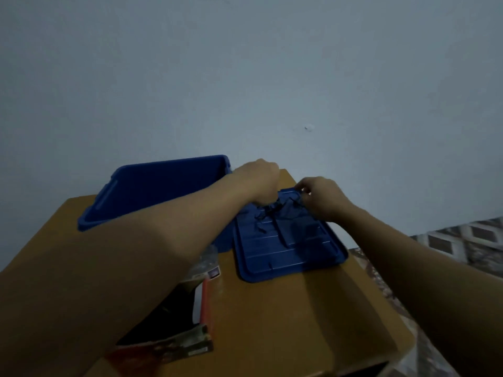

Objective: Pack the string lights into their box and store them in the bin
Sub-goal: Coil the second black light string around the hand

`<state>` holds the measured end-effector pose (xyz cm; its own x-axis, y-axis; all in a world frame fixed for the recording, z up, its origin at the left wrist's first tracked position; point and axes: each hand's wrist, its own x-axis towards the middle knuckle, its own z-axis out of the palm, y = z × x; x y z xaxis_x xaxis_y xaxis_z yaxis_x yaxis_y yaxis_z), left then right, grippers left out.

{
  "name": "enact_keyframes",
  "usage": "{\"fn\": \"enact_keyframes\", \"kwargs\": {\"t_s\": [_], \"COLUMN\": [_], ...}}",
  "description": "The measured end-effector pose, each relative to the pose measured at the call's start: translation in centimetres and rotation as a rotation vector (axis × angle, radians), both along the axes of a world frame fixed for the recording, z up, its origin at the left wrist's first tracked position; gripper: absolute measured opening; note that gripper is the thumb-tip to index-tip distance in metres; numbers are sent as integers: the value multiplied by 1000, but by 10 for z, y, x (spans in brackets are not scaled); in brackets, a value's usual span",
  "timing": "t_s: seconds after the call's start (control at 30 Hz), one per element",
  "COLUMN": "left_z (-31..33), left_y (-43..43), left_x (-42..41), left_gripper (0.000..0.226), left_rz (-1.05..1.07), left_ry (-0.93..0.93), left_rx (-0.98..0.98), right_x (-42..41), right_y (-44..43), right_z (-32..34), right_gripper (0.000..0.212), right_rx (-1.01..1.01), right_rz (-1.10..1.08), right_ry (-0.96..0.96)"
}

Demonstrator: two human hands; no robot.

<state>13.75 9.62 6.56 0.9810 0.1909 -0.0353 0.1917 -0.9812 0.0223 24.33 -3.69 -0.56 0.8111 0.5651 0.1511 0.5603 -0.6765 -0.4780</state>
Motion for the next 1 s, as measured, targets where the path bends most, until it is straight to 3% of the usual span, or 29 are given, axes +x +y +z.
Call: {"fn": "enact_keyframes", "kwargs": {"t_s": [0.1,0.17,0.3,0.6,0.77,0.9,1.0], "left_z": [-10,-19,-39,-46,-19,9,25], "left_y": [-11,-16,-16,-13,-23,-38,-47], "left_x": [26,39,50,32,8,-24,-58], "left_gripper": [12,19,17,8,25,10,13], "left_rz": [5,60,143,170,104,44,-1], "left_ry": [126,233,353,205,6,-163,-254], "left_rx": [120,174,197,56,-54,-258,-405], "right_x": [20,24,20,0,-17,-52,-87], "right_y": [13,17,19,2,-21,-49,-71], "right_z": [-7,-10,-16,-14,7,33,49], "right_gripper": [46,49,34,22,16,15,11], "right_rx": [-182,-273,-292,-182,89,274,397], "right_rz": [39,60,64,58,-20,-63,-84], "right_ry": [-43,-54,-107,-192,-146,-148,-149]}}
